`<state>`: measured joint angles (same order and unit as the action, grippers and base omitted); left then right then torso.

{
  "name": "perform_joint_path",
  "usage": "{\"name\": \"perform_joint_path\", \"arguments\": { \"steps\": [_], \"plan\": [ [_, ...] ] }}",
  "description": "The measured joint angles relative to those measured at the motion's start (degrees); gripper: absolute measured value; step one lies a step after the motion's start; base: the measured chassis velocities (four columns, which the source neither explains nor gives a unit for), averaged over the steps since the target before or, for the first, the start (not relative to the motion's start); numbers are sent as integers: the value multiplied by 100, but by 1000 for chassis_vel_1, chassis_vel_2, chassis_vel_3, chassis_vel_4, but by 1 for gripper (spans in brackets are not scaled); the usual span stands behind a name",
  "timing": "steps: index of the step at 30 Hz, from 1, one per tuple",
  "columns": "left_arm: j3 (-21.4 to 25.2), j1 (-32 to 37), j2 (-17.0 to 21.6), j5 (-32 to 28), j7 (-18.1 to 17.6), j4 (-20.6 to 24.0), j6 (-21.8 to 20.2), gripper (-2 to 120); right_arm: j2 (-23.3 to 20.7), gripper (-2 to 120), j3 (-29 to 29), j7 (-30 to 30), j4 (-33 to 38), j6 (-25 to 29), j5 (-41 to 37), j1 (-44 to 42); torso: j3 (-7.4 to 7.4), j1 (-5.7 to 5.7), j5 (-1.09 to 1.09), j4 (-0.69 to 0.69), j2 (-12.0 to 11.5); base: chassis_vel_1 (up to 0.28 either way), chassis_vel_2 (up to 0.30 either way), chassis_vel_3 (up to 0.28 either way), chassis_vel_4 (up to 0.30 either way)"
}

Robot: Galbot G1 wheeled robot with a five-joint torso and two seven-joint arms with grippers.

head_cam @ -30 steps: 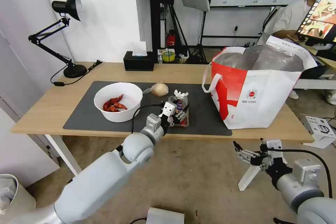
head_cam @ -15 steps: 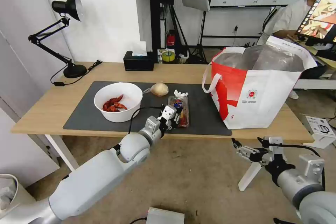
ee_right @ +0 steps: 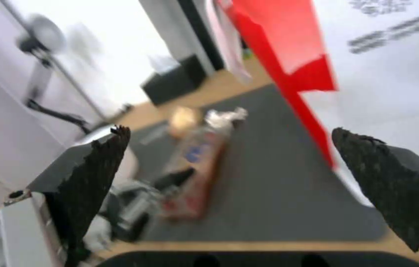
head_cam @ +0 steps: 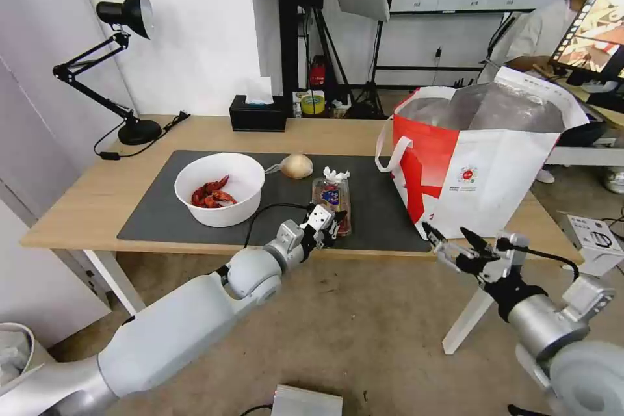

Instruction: Pick up the trash from the table and place it into the takeout bag.

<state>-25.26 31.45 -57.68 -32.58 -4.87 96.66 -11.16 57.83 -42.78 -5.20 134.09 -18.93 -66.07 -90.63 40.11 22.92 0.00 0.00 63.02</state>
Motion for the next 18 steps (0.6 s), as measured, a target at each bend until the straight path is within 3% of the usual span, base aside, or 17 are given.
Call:
{"name": "perform_joint_path", "arguments": {
  "steps": [8,18],
  "plan": [
    [60,-2,68,-57,-43,-33,20,0,-253,100,177,-180,-422,-25,-1615,759,0,0,0,0,0,0,0,0,0],
    [73,7,152,-95,-74,-14,73,0,-325,100,806,-630,-1206,-299,-2310,1869,0,0,0,0,0,0,0,0,0]
  ]
}}
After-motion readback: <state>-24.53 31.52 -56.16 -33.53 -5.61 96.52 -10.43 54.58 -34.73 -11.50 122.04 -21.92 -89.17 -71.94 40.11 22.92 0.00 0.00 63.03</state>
